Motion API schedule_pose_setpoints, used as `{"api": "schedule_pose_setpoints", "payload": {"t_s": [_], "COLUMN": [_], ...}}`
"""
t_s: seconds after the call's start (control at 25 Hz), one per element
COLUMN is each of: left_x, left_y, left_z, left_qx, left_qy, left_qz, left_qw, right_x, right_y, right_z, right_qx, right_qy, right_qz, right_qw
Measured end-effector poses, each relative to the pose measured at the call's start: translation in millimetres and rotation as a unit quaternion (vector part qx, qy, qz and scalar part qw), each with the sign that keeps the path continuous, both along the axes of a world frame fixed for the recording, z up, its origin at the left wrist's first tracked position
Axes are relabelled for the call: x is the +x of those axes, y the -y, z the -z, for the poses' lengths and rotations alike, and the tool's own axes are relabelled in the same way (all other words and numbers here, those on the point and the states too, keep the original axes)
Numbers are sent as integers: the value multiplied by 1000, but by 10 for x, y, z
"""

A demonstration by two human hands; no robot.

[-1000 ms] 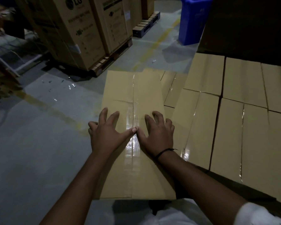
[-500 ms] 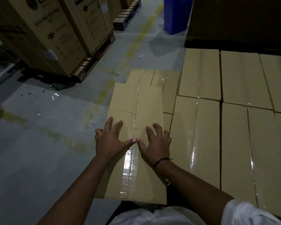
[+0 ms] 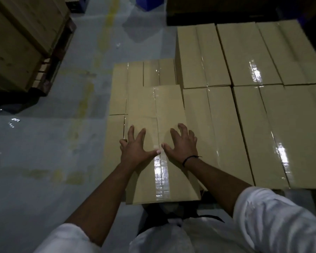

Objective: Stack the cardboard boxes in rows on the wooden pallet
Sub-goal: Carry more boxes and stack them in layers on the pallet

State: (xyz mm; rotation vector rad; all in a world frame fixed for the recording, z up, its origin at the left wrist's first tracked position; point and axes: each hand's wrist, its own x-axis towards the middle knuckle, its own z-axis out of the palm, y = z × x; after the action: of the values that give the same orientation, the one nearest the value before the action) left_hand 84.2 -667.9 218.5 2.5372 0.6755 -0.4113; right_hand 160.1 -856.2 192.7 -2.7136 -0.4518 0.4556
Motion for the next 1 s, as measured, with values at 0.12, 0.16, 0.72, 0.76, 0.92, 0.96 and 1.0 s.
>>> {"api": "schedule_pose_setpoints", "payload": {"t_s": [0.12,0.16,0.72,0.76,0.92,0.96,1.0], "left_x": [111,129,35,6,-253,-355,-470], "left_y": [-65,-80,-210,-220,-191,-160,-127], "left_z": [214,282,805,787,696,695,703], "left_qx": [-28,-36,-133,-140,-134,-125,-115], "left_qy": [-14,-17,-60,-62,-81,-92,-106], "left_qz": [31,36,71,71,91,111,136], "left_qw": [999,999,987,986,983,982,978], "right_x": [67,77,-128,-183,-516,-622,-732], "right_y": [-5,-4,46,57,230,294,359], "right_z": [147,200,649,632,540,521,499], "right_qx": [-18,-22,-127,-133,-158,-164,-170], "right_qy": [-8,-12,-89,-94,-107,-106,-105], "right_qz": [18,17,-59,-64,-97,-108,-119], "right_qw": [1000,1000,986,985,977,975,973]}}
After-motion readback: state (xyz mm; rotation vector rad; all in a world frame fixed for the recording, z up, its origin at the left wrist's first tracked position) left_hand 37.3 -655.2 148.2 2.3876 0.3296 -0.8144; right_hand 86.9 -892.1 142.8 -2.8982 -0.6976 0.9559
